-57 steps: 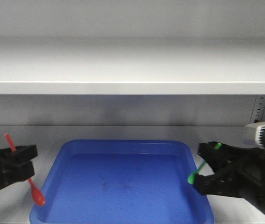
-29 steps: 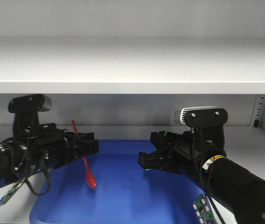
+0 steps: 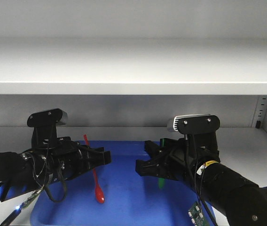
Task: Sort red and green spoons into left cabinet
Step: 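Extend both grippers with spoons over the blue tray, then lower both spoons into the blue tray and open both grippers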
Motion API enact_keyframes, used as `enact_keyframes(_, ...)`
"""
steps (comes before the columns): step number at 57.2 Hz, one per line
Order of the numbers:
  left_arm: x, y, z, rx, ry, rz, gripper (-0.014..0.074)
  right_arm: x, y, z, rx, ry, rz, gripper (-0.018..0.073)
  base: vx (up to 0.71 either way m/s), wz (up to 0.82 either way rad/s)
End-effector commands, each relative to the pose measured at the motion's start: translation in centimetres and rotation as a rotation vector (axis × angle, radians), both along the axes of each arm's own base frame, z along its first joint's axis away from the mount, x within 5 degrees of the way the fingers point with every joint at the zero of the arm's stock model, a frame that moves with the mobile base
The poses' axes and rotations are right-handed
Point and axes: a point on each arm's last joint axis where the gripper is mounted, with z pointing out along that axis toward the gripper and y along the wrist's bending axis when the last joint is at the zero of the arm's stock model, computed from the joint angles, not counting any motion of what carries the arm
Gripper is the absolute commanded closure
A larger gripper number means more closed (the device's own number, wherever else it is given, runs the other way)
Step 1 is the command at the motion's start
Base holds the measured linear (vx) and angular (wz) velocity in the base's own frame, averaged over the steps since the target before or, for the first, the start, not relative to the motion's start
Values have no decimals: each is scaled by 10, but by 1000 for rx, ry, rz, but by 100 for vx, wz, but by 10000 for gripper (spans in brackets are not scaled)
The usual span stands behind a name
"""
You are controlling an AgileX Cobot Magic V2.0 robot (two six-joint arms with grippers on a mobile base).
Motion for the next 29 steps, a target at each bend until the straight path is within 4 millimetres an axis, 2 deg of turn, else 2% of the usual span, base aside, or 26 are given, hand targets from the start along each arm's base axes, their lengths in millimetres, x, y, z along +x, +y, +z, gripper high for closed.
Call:
enact_keyframes(1, -3, 3, 26, -13, -90, 11, 221, -1, -4, 32, 42, -155, -25, 24, 0, 0)
enact_keyframes(7, -2, 5, 26, 74, -150, 0, 96, 0, -5, 32, -32, -191, -17, -73, 0, 0)
enact_keyframes(12, -1, 8, 29, 164, -221, 1, 28, -1, -5, 33, -159, -252, 1, -99, 0, 0)
enact_keyframes(21, -4, 15, 41, 308, -366, 7, 5, -3, -6, 34, -360, -328, 36, -81, 0, 0)
enact_keyframes(29, -6, 19, 47, 394, -436, -14, 10, -5, -9, 36, -353, -312, 16, -52, 0, 0)
